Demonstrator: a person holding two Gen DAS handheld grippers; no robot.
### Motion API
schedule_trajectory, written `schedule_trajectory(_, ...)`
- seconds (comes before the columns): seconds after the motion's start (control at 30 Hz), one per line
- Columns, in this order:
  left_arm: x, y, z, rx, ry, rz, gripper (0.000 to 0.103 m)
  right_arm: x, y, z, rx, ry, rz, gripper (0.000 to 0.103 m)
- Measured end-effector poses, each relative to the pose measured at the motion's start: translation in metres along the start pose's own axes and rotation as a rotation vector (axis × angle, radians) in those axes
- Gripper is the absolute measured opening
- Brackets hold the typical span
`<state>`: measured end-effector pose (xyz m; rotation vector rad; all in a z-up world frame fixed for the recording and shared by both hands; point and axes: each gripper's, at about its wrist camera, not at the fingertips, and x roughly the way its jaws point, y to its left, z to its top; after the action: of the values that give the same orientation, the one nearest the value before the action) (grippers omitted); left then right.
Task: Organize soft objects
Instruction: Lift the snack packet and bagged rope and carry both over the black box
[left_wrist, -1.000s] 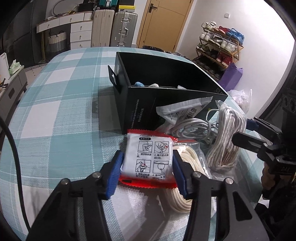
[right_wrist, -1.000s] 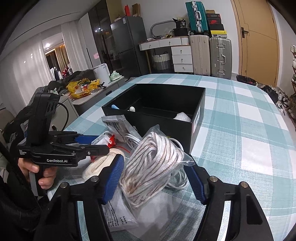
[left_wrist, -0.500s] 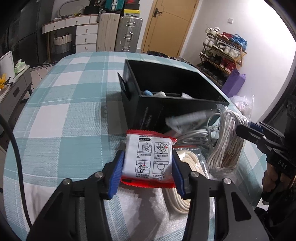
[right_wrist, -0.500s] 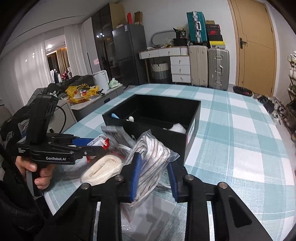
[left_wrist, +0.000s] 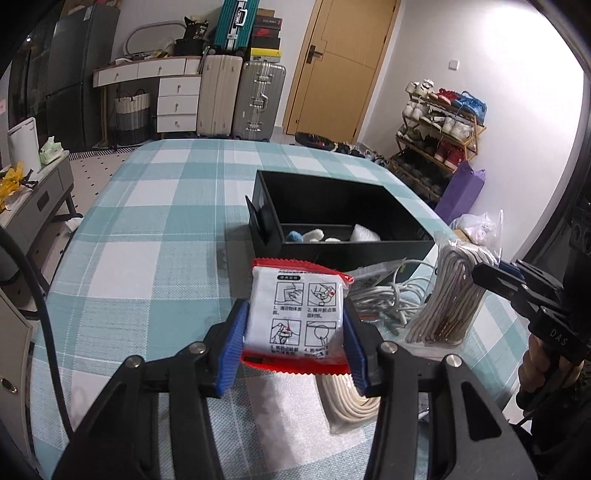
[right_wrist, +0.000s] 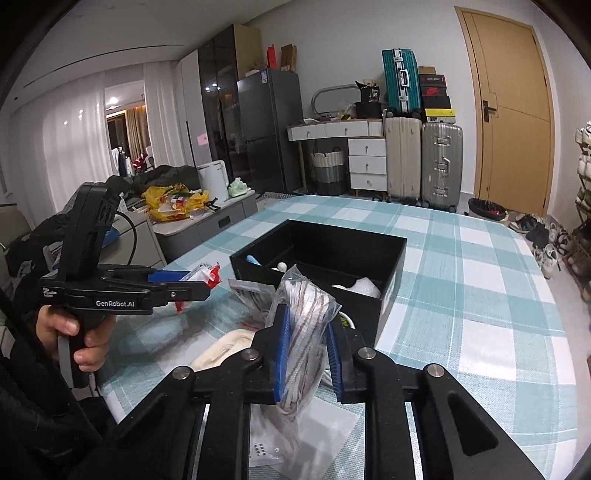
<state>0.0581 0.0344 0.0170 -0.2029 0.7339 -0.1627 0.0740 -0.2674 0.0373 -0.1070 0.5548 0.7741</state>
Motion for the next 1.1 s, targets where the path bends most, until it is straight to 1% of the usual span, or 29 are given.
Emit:
schedule_trajectory(0.1,-0.007,-0.001,0.001,-0.006,-0.02,-0.001,0.048,-0.006,0.0,0.002,0.013,-0.024,0.006,0.018)
schedule_trajectory(0.27,-0.015,-0.004,0.004,-0.008,-0.05,0.002,0.048,-0.016,0.008,0.005,-0.025,-0.046,0.0,0.018)
schedule_trajectory(0.47,-0.023,-0.008,0.011,-0.003,-0.083,0.007,0.048,-0.026,0.014,0.013,-0.034,-0.084,-0.011,0.018)
schedule_trajectory(0.57,-0.028,-0.01,0.015,0.005,-0.099,0.002,0.048,-0.029,0.015,0.019,-0.037,-0.108,-0.029,0.018)
schedule_trajectory(0.93,-0.039,-0.024,0.037,0.041,-0.159,0.02,0.048,-0.048,0.023,0.051,-0.056,-0.203,-0.075,0.018)
schedule_trajectory(1.1,-0.04,-0.032,0.05,0.06,-0.192,0.033,0.048,-0.048,0.019,0.064,-0.051,-0.229,-0.101,0.018)
